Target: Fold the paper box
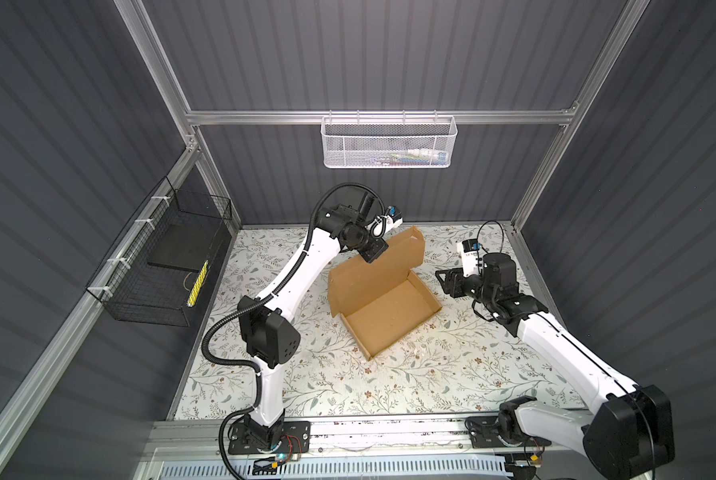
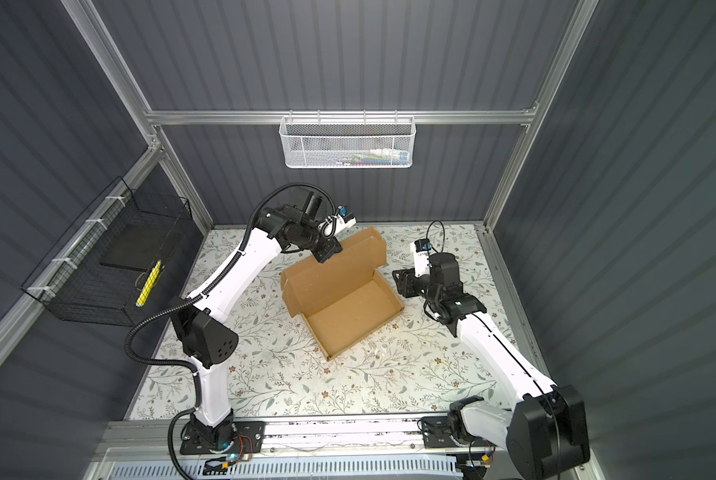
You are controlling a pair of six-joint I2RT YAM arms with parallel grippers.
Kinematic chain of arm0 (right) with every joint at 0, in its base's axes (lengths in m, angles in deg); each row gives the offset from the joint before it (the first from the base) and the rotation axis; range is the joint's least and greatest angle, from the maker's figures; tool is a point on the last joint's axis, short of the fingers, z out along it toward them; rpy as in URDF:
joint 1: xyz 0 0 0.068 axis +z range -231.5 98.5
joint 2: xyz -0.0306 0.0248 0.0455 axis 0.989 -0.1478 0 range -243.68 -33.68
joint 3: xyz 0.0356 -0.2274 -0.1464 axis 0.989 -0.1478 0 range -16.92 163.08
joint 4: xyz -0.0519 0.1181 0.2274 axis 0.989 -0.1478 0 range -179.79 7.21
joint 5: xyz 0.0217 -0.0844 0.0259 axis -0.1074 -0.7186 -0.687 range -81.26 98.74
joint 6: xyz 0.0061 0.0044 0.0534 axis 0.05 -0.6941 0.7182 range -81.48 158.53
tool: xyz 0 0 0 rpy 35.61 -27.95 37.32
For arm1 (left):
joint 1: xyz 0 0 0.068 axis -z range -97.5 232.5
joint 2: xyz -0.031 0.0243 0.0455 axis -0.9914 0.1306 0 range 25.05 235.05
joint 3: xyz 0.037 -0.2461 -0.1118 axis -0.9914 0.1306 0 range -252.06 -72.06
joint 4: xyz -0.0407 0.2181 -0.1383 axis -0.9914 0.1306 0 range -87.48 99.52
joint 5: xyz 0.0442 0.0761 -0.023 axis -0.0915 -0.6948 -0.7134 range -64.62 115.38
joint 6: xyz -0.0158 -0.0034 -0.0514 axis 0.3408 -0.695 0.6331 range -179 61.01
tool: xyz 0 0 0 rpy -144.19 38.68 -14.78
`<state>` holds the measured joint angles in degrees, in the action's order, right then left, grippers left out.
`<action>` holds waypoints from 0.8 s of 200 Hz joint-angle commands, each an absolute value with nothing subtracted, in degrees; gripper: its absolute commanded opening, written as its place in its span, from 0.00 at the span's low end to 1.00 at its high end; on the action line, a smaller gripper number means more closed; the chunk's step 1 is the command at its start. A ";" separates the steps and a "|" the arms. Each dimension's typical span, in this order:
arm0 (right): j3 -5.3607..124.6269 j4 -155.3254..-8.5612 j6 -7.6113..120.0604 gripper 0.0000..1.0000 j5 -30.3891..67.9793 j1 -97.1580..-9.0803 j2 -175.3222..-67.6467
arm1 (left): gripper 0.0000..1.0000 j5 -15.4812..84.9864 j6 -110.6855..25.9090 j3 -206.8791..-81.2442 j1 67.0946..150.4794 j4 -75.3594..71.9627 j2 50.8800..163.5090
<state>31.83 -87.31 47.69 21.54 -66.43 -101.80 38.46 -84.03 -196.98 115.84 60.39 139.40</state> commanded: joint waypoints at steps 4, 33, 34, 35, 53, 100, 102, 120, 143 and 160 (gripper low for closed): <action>33.74 -87.11 42.95 0.62 24.91 -68.19 -102.99 | 0.00 42.31 -88.23 -196.76 116.07 61.01 137.97; 32.58 -83.45 39.26 0.62 29.43 -69.33 -104.25 | 0.00 45.44 -90.25 -197.91 116.07 62.87 139.13; 32.49 -83.21 39.11 0.62 29.68 -69.35 -104.30 | 0.00 45.65 -90.31 -197.91 116.07 62.93 139.17; 32.39 -83.00 38.99 0.62 29.84 -69.36 -104.32 | 0.00 45.76 -90.38 -197.96 116.07 62.96 139.20; 31.42 -80.41 36.95 0.63 30.36 -69.72 -105.18 | 0.00 46.82 -91.24 -198.10 116.07 63.59 139.61; 34.58 -81.07 34.44 0.64 33.22 -72.21 -109.40 | 0.00 47.78 -91.78 -197.35 116.29 62.99 139.74; 34.67 -81.05 34.42 0.64 33.38 -72.29 -109.47 | 0.00 47.79 -91.78 -197.32 116.30 62.99 139.79; 36.17 -81.90 33.75 0.64 34.55 -73.05 -111.13 | 0.00 47.79 -91.74 -197.39 116.67 63.00 140.20; 37.34 -82.17 32.97 0.64 35.31 -73.41 -112.31 | 0.00 47.40 -91.62 -197.57 117.25 62.67 140.78; 38.24 -82.51 32.37 0.64 36.08 -73.58 -113.24 | 0.00 47.27 -91.45 -197.74 117.56 62.48 141.15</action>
<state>35.74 -82.19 34.40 33.45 -73.27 -112.31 46.05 -90.55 -196.92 116.80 61.85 139.75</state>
